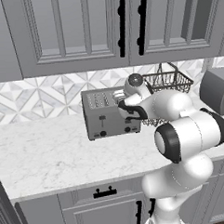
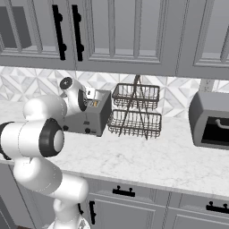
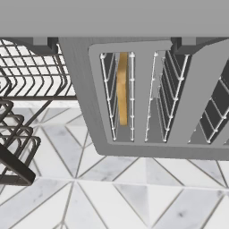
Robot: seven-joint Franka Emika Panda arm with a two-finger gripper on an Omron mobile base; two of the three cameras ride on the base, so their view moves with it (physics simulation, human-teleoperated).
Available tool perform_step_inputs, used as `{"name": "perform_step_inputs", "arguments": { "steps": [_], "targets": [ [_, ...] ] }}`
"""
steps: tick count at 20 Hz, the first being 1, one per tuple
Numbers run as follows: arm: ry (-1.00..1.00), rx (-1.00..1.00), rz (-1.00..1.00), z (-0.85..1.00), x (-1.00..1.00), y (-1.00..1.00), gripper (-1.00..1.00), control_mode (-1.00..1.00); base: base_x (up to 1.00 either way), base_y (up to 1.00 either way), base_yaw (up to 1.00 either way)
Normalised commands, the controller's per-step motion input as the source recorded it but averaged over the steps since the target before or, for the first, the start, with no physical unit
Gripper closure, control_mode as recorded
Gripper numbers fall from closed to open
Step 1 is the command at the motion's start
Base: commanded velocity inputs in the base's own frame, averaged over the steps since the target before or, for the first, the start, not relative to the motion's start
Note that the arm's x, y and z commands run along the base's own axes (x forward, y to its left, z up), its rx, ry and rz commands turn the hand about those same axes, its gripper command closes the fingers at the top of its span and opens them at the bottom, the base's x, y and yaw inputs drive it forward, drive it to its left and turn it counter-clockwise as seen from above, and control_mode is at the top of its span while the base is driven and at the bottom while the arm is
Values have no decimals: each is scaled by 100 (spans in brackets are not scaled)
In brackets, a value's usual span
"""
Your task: Start the toaster. Once the lever pops up, take the bread to the plate on the dining counter.
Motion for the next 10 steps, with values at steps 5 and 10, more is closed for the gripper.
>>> {"name": "perform_step_inputs", "arguments": {
  "steps": [5, 10],
  "targets": [
    [0, 0, 0, 0, 0, 0, -100, -100, 0, 0, 0],
    [0, 0, 0, 0, 0, 0, -100, -100, 0, 0, 0]
  ]
}}
